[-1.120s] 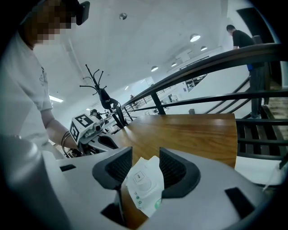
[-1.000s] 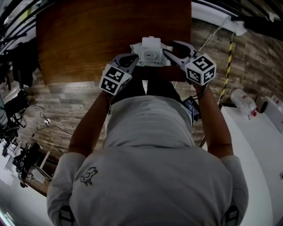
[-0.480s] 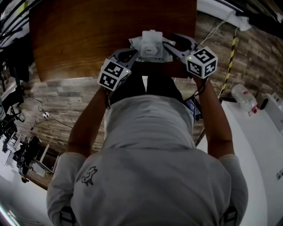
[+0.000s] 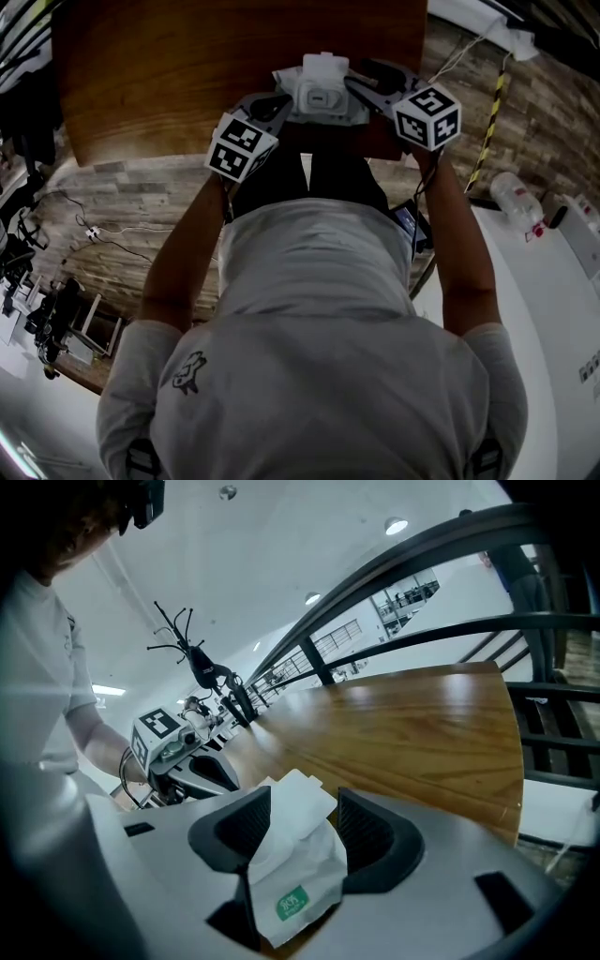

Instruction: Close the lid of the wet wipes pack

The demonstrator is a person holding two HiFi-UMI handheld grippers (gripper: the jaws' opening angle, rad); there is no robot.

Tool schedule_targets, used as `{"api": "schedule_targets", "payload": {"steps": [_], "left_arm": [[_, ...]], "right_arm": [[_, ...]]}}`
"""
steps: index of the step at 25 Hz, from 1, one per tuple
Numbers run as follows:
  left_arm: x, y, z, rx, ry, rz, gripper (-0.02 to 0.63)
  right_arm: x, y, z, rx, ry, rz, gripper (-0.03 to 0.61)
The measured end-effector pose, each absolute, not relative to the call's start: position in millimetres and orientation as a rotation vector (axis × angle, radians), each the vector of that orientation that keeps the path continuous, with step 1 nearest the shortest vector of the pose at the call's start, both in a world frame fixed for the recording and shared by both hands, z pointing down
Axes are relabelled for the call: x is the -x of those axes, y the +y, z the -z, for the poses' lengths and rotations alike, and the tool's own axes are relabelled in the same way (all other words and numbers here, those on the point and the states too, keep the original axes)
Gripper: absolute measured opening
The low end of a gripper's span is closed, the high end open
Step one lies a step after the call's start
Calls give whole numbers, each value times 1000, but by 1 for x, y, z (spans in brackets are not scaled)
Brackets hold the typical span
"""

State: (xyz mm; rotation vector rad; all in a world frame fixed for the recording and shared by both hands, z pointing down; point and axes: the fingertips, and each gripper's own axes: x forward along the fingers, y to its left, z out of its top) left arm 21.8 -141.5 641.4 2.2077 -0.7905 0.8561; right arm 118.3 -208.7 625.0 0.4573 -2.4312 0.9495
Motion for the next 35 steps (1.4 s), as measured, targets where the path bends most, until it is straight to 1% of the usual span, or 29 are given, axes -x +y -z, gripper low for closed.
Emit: {"api": "schedule_targets", "payload": {"steps": [22,35], "left_arm": [[-25,-141,-664,-2122,-757,-847,12],[-25,-143,-664,-2121,-760,-835,12]], "right_arm": [[-99,-207,-662,-296,-2359,-934,213],[-96,-205,-650,-260,-2385,-880,213]]}}
